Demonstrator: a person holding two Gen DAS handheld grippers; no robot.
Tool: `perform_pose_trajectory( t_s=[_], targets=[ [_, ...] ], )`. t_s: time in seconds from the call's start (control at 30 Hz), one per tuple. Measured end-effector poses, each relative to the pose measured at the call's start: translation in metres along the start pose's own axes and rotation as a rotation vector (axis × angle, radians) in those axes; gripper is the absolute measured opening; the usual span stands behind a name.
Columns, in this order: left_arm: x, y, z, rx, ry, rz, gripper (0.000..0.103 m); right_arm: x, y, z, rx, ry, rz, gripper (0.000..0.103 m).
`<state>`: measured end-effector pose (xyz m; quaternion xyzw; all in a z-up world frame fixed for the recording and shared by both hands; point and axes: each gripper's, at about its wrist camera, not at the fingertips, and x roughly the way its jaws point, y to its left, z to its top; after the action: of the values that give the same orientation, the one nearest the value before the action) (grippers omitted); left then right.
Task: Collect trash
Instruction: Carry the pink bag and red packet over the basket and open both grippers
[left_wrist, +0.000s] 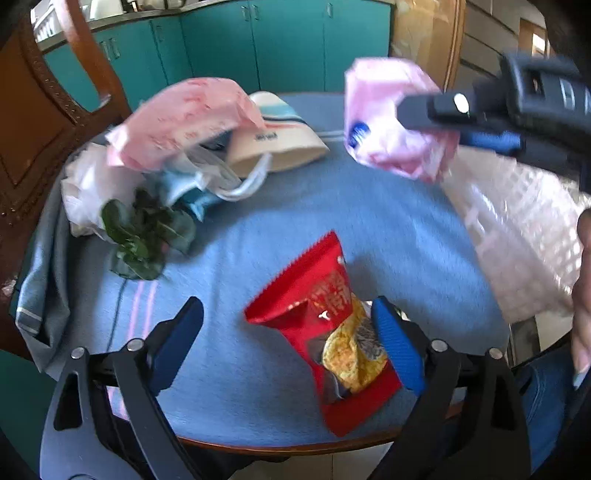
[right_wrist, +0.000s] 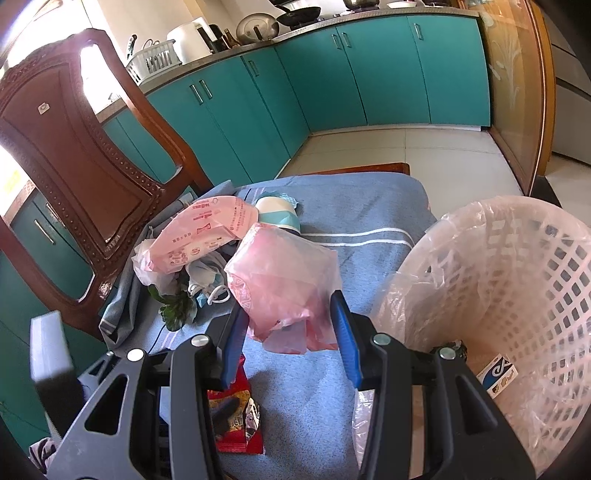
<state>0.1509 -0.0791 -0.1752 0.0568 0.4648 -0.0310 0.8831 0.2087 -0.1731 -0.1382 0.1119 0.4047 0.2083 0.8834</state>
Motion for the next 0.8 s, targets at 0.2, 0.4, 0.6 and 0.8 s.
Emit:
perform_pose_trajectory(
  t_s=[0.2,0.4,0.6,0.8],
  targets=[
    [0.001,-0.011,-0.001,0.03,-0.005,-0.024,0.052,-0.001,0.001,-0.001,-0.012,-0.002,-0.014,0.045],
    [-0.012,-0.015,0.001,0.06,-0.042,0.011,0.042,-0.004,0.003,0.0,-0.02,-0.014,-0.02,0.045],
    [-0.032,-0.019,0.004,0.08,-0.088,0.025,0.042,-0.011,0.003,0.0,-0.026,-0.038,-0.029,0.045],
    [-0.051,-0.022,0.015,0.071,-0.142,0.011,0.042,-0.04,-0.007,0.0,-0.046,-0.11,-0.085,0.045]
  ],
)
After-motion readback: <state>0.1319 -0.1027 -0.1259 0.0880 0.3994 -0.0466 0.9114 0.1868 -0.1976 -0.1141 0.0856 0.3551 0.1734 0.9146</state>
